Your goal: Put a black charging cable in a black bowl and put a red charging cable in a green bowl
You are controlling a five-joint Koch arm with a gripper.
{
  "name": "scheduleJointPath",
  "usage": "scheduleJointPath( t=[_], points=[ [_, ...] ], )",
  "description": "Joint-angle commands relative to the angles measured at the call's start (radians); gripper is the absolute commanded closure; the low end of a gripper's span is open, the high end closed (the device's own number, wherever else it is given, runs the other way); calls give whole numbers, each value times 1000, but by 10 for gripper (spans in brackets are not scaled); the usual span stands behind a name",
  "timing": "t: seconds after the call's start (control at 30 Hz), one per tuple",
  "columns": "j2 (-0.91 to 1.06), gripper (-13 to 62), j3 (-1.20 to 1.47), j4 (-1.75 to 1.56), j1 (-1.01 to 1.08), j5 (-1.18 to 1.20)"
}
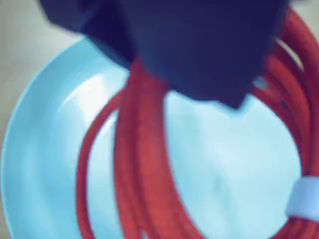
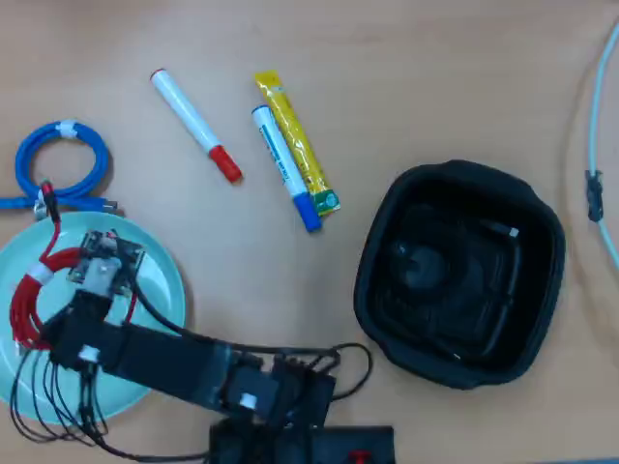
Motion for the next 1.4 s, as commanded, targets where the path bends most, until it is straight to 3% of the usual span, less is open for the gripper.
scheduleJointPath(
  t=[0.0, 0.1, 0.2, 0.43, 0.53, 0.67, 1.0, 1.23, 1.37],
  points=[
    [-18, 562, -55, -55, -9, 3],
    [-21, 547, -61, -60, -14, -32],
    [-23, 467, -67, -64, -15, -31],
    [-21, 73, -51, -20, -54, -20],
    [-21, -33, -49, -11, -43, -17],
    [-18, -46, -51, 14, 61, -5],
    [-23, -46, -64, 3, 568, -55],
    [-152, -54, -14, 2, 907, -476],
    [-173, -57, 52, -78, 1065, -581]
  ],
)
